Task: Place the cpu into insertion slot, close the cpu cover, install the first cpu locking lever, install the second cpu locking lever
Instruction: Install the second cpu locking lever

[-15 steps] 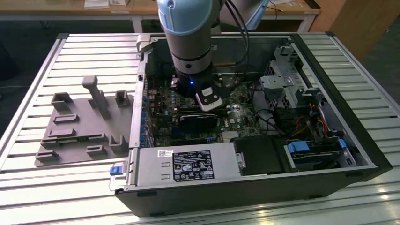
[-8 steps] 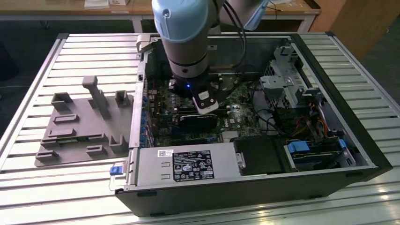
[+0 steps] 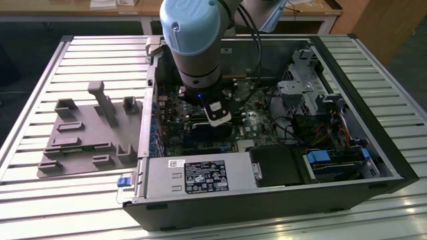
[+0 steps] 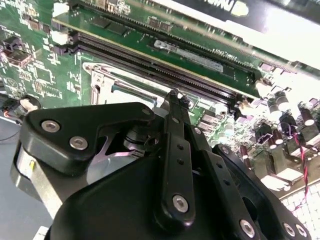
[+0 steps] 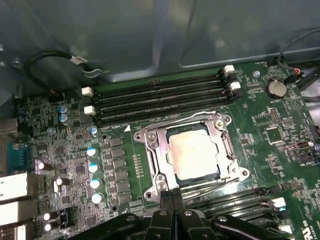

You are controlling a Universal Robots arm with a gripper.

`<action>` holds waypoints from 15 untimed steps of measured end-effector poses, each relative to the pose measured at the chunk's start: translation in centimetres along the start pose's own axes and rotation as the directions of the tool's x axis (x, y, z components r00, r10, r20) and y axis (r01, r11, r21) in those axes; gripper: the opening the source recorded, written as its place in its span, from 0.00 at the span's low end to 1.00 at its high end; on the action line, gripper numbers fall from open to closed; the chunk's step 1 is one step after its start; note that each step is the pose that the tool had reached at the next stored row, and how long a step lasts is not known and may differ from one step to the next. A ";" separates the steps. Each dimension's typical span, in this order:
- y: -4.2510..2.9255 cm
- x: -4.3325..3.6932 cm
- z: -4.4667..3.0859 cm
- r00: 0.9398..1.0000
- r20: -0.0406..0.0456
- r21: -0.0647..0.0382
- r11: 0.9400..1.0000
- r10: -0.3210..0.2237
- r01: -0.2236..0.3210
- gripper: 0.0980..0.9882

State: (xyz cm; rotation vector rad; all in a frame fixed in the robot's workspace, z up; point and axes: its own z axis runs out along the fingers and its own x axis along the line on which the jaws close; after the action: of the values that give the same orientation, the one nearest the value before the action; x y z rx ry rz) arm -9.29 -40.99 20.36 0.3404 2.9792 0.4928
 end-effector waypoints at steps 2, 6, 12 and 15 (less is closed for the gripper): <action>-0.33 -0.08 -0.08 1.000 -0.001 -0.004 1.000 0.000 0.000 0.01; -0.74 -0.18 -0.15 1.000 -0.002 -0.009 1.000 0.001 -0.001 0.01; -0.97 0.12 0.27 1.000 -0.007 -0.030 1.000 0.002 -0.003 0.01; -1.12 0.48 0.42 1.000 -0.008 -0.034 0.999 0.003 -0.003 0.01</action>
State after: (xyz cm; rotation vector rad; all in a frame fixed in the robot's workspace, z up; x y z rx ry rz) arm -9.92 -41.78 19.57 0.3407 2.9743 0.5465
